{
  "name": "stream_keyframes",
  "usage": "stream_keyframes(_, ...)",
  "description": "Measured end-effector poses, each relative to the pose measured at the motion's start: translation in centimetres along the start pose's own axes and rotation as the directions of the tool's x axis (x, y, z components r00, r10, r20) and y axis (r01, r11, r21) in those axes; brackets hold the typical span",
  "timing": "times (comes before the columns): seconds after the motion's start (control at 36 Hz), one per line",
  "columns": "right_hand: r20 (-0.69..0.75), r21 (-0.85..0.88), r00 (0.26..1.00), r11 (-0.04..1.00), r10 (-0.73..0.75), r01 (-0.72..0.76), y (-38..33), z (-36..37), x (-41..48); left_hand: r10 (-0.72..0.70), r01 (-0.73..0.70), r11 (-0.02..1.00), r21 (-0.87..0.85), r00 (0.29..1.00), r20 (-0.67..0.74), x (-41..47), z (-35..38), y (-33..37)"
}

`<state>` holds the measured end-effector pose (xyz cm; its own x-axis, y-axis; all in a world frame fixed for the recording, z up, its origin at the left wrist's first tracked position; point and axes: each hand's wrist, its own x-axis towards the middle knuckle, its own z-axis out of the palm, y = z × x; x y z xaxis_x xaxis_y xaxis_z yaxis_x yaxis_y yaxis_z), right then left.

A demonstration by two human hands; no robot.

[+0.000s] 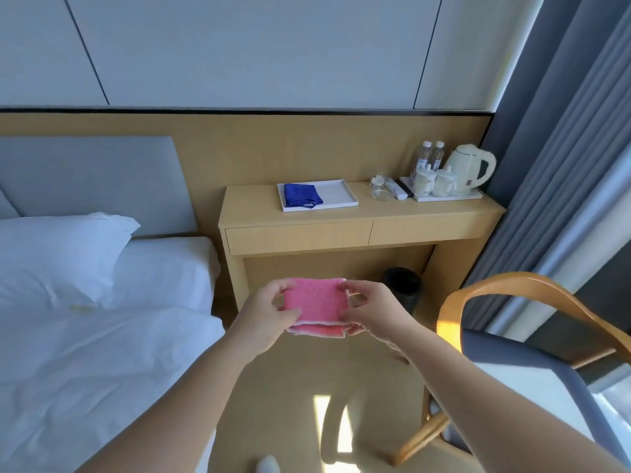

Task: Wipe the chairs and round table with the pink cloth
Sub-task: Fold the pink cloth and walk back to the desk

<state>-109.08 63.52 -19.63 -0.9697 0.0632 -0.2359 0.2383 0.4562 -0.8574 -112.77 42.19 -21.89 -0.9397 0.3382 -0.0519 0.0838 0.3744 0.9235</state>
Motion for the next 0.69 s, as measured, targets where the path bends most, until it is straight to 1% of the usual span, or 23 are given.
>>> stream_keyframes(0.06,-0.051,-0.024,0.999,1.000,0.009,-0.011,-0.7,0.0,3.8,0.010,-0.010,0.999,0.030,1.000,0.010,3.9,-1.3,-0.6)
stream_keyframes(0.11,-0.089,-0.046,0.996,0.998,0.026,-0.030,-1.5,-0.1,7.2,-0.011,0.009,0.999,0.047,0.999,0.045,7.3,-2.7,-0.9)
stream_keyframes(0.25,-0.130,-0.151,0.991,0.988,0.022,-0.041,-3.7,-0.8,14.5,-0.056,0.044,0.996,0.078,0.985,0.161,15.1,-5.7,-0.7)
stream_keyframes(0.36,-0.172,-0.167,0.985,0.985,0.022,-0.051,-4.3,-1.8,19.6,-0.076,0.063,0.996,0.066,0.976,0.203,20.8,-6.9,-0.3)
stream_keyframes(0.53,-0.153,-0.220,0.987,0.972,0.049,-0.082,-3.9,-3.7,27.0,-0.104,0.087,0.993,0.080,0.965,0.240,28.4,-7.1,-0.8)
stream_keyframes(0.69,-0.114,-0.264,0.992,0.961,0.059,-0.088,-2.7,-6.1,35.6,-0.112,0.080,0.987,0.141,0.965,0.238,36.7,-6.4,-1.5)
